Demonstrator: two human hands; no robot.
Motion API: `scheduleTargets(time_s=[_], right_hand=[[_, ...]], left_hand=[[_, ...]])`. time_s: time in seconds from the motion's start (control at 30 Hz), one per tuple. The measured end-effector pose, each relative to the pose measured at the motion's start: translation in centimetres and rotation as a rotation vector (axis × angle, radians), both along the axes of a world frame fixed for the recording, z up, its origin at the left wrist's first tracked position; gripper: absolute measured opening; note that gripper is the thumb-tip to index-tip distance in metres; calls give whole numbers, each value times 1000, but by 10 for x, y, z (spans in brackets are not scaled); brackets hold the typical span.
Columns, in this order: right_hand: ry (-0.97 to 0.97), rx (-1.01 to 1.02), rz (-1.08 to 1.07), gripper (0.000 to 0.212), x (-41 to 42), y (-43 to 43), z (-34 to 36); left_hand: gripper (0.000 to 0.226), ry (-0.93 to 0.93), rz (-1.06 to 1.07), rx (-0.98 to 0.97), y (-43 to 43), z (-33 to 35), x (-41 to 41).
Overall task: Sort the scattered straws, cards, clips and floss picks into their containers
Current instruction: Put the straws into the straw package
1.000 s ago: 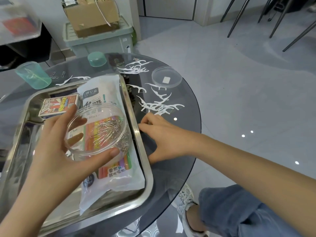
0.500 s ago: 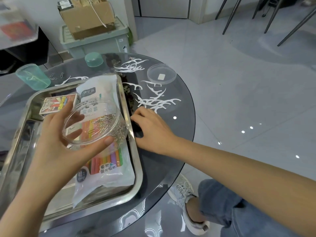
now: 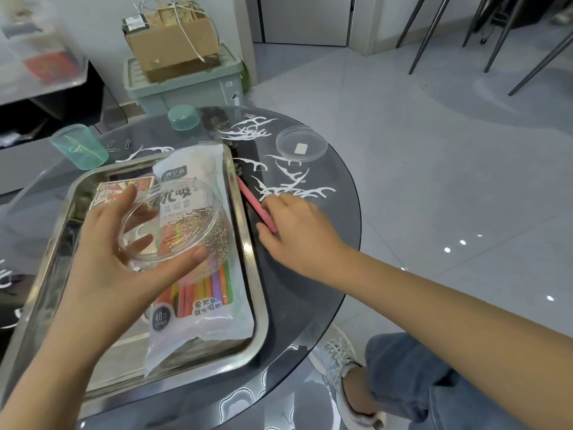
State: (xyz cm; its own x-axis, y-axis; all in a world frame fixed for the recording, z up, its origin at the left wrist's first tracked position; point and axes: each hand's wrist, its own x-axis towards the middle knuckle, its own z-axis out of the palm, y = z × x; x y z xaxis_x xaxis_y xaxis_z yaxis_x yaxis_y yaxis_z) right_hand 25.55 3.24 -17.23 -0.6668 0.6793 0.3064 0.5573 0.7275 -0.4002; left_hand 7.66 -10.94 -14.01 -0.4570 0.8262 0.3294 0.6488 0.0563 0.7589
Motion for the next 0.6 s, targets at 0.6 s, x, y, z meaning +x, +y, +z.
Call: scheduleTargets(time_s=[0.6], right_hand=[[172,-308,-125,15,49,3,81]], left_hand=[[125,64,407,-237,-39,-1,-45]])
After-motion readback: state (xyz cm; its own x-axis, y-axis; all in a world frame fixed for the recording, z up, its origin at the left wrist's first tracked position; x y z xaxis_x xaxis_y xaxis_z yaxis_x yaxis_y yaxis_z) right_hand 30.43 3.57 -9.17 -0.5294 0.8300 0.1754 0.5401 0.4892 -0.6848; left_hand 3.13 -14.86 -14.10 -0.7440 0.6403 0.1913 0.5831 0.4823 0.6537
